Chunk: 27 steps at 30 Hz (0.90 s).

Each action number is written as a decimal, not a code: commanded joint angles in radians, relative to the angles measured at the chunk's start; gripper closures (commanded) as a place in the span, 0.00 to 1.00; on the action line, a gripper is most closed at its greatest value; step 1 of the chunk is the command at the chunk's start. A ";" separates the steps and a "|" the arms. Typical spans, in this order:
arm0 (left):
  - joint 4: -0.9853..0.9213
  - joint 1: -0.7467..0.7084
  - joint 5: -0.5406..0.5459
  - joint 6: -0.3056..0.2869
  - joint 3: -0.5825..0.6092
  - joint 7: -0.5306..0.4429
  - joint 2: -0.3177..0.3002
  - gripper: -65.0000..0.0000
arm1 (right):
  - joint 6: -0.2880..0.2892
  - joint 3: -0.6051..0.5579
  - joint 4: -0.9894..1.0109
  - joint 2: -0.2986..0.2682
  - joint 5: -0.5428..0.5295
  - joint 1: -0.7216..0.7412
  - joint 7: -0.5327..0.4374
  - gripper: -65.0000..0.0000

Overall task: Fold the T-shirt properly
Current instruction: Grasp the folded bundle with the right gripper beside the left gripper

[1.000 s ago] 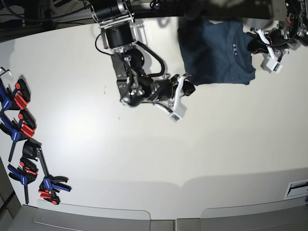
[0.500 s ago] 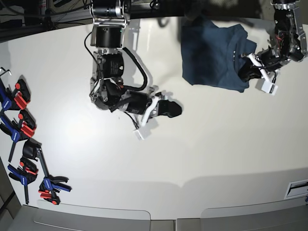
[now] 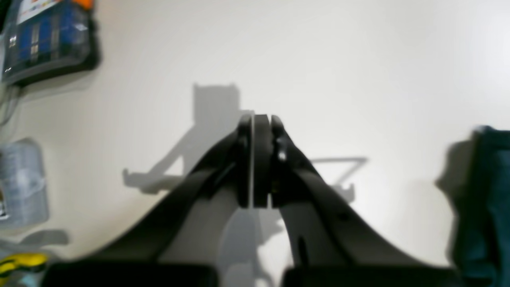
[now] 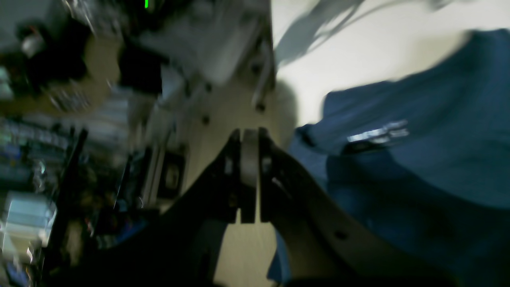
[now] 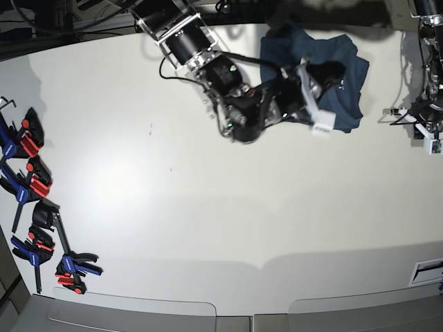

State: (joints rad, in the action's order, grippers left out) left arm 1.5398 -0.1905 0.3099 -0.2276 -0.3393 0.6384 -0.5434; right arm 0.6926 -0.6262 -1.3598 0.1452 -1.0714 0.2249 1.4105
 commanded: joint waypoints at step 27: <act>0.011 0.008 0.005 0.019 -0.007 -0.019 -0.019 1.00 | 0.006 -0.172 0.095 0.012 0.676 -0.053 -0.497 1.00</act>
State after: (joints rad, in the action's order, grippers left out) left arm 1.5394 -0.1905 0.3099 -0.2134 -0.3393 0.6369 -0.5430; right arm 0.6933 -0.8021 -1.2507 0.1413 -0.3817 0.1551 0.9329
